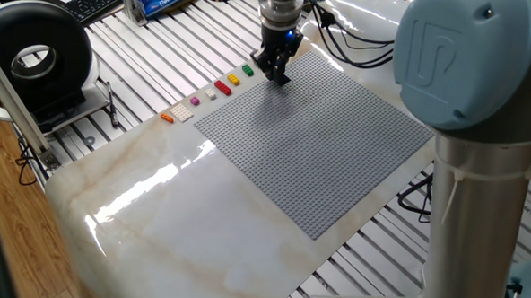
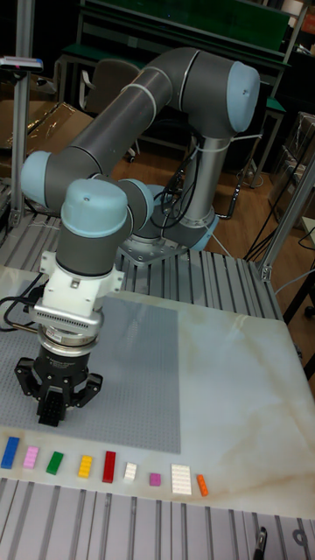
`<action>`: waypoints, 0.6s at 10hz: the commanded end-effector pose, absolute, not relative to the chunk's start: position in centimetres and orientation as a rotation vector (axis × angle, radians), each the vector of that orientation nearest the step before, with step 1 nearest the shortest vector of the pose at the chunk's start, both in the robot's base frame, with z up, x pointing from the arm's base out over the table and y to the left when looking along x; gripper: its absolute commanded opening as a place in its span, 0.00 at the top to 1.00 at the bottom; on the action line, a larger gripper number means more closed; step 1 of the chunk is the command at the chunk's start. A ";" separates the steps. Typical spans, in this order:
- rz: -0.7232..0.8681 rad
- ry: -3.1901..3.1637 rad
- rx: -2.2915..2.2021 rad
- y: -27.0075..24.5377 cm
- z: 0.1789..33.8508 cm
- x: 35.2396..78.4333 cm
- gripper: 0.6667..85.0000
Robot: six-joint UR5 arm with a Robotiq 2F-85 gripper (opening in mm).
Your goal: Stack small Lego blocks one on top of the other
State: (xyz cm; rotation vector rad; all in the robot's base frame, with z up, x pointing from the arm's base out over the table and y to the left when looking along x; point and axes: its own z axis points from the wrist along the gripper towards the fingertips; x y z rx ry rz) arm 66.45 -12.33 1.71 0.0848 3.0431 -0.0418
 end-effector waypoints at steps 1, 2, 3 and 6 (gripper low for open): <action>-0.022 3.038 -0.011 -11.7 1.2 66.0 0.74; -0.023 3.030 -0.032 -11.8 1.2 66.2 0.74; -0.015 3.028 -0.050 -11.6 1.2 66.2 0.74; -0.004 3.033 -0.068 -11.6 1.0 66.2 0.74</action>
